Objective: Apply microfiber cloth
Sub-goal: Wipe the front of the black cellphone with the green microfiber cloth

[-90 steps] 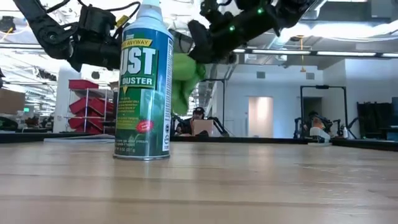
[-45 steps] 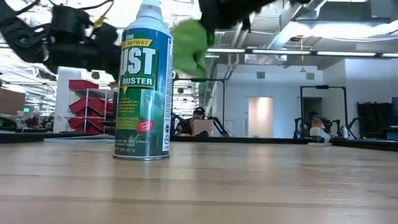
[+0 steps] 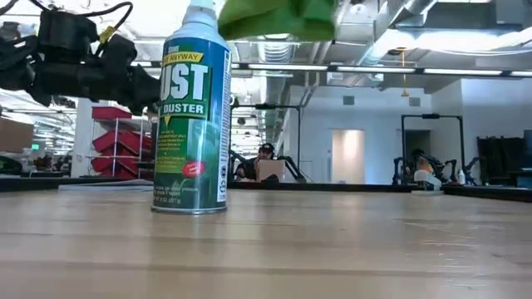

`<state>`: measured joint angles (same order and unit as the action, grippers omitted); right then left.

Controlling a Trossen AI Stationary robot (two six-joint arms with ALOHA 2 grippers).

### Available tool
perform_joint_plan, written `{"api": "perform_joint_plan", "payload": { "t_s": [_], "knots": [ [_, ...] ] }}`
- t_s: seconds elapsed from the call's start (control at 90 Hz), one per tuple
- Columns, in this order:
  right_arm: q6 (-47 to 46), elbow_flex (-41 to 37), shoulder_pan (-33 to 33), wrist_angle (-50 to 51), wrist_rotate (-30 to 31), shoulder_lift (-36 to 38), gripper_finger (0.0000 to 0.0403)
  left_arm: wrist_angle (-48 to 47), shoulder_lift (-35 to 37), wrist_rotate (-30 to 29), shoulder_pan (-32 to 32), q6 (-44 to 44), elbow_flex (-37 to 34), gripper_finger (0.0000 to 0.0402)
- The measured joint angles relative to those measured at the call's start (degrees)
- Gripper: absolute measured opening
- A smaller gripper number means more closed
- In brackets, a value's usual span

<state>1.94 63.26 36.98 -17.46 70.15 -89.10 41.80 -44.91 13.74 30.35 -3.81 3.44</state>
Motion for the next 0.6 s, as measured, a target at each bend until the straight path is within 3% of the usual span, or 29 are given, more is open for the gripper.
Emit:
{"api": "perform_joint_plan", "payload": {
  "t_s": [0.122, 0.378, 0.456, 0.6],
  "knots": [
    [-13.57, 0.0, 6.97, 9.02, 5.25, -0.15, 0.0, 0.0, -0.02, 0.02, -0.69, 0.07, 0.02, 0.0002],
    [-57.91, -2.99, 12.47, 40.37, 15.13, -1.2, 0.0, 0.03, -0.02, 0.11, -1.4, 0.02, 0.02, 0.0002],
    [-65.13, -2.99, 12.09, 48.71, 19.5, -1.11, 0.0, 0.04, -0.02, 0.08, -1.4, -0.43, 0.02, 0.0002],
    [-72.5, -3.02, 7.66, 61.08, 19.81, -0.15, 0.0, -0.06, -0.02, 0.11, -1.42, -1.26, 0.02, 0.0002]
  ]
}}
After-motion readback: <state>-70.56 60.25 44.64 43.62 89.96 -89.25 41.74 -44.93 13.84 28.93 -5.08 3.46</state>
